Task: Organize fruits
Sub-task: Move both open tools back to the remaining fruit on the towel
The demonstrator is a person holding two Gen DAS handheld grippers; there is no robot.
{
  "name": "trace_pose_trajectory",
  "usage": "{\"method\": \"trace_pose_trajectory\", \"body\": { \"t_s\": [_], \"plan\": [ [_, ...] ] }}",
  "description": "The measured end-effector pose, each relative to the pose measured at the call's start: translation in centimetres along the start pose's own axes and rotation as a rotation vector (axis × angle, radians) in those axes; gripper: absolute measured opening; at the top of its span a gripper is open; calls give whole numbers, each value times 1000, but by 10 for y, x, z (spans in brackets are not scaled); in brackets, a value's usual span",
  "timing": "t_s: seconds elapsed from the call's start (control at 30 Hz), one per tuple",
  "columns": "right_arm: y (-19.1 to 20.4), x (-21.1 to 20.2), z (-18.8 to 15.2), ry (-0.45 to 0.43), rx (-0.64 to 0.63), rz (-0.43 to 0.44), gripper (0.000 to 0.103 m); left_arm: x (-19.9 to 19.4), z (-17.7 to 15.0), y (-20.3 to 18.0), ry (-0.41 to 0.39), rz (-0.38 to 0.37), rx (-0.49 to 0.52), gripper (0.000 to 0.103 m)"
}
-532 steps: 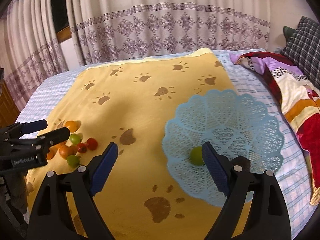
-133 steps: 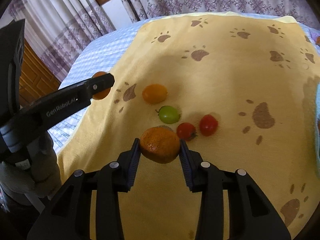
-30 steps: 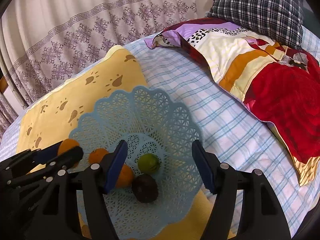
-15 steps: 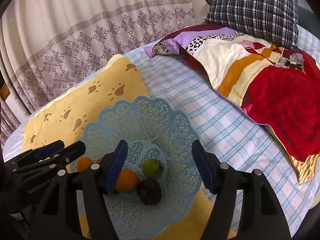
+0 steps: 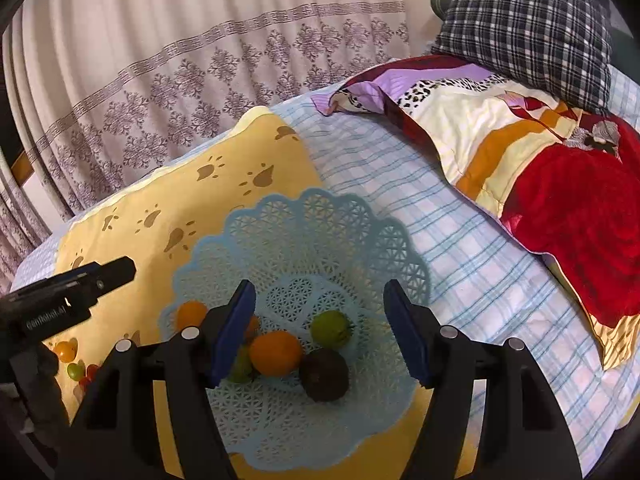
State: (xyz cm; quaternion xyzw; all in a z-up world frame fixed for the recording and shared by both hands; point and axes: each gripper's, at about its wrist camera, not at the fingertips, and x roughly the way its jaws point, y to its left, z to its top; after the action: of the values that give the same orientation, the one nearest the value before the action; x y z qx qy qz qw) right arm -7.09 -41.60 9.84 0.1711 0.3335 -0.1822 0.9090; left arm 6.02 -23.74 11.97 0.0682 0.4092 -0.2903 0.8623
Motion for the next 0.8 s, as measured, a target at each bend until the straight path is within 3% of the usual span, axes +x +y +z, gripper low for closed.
{"method": "trace_pose_trajectory", "body": {
  "t_s": [0.4, 0.8],
  "plan": [
    [29, -6, -10, 13, -85, 77, 68, -29, -9, 50, -20, 73, -70, 68],
    [58, -13, -23, 21, -171, 115, 68, -53, -45, 117, -1, 178, -176, 68]
  ]
}}
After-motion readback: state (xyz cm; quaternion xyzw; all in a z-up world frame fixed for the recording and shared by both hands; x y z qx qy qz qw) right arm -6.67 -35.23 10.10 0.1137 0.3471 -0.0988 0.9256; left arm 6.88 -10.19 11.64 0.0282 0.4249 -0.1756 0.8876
